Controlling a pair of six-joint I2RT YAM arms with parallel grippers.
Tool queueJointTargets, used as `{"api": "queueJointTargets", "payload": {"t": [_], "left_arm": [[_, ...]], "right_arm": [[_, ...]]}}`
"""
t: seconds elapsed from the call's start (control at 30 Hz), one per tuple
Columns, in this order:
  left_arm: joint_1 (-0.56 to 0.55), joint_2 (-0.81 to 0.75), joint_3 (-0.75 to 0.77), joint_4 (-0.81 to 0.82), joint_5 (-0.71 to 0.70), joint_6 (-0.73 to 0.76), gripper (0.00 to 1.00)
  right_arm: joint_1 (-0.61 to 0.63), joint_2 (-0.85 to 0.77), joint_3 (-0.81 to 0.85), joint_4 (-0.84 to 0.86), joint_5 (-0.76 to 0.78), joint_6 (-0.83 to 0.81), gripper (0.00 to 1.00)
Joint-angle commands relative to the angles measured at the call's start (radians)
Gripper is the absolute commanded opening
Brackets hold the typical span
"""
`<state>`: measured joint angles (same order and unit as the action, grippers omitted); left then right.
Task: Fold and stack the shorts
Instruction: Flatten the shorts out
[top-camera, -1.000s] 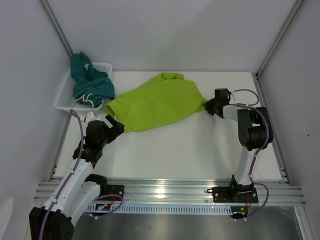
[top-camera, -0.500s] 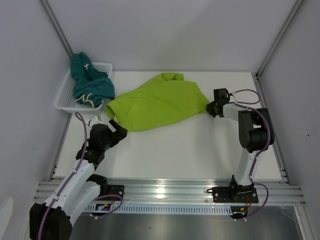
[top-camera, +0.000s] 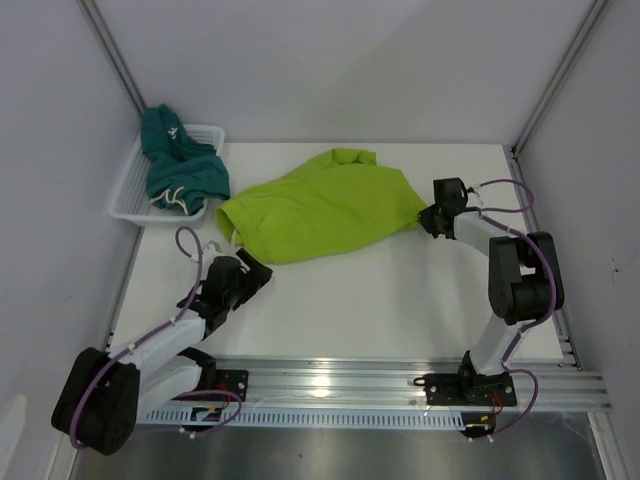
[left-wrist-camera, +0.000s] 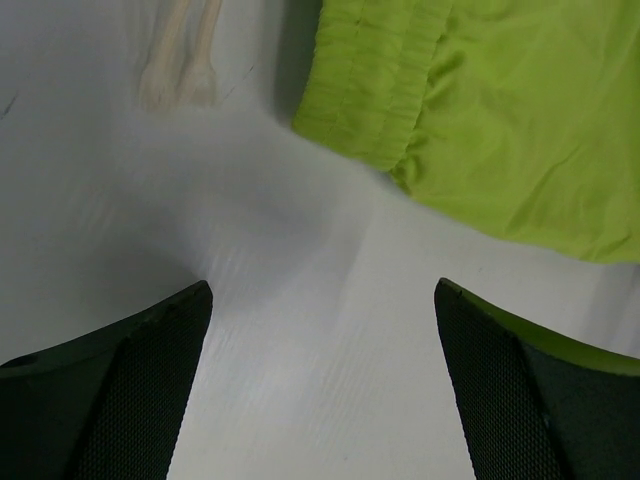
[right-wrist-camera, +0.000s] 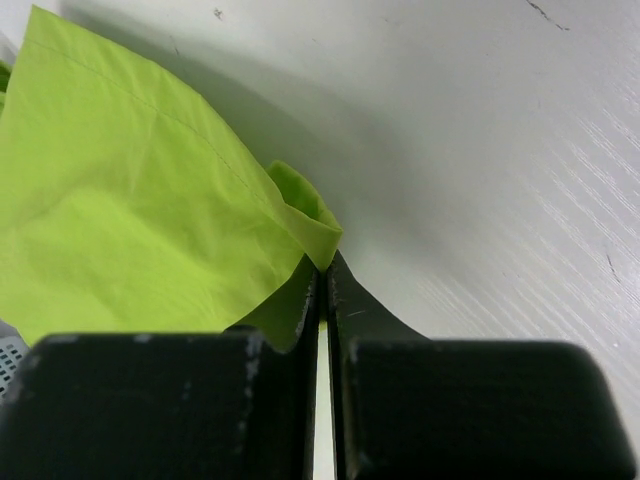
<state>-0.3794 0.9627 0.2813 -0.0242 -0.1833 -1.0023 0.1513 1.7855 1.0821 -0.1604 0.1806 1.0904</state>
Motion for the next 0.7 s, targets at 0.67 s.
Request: {"api": "queueJointTargets", "payload": {"t": [0.67], "left_arm": [[-0.026,0.360,-0.002,0.366,-0.197,-0.360,0.61]], "right_arm": [[0.004,-0.101,-0.040,0.032,0.034,-0.001,0.00]]}}
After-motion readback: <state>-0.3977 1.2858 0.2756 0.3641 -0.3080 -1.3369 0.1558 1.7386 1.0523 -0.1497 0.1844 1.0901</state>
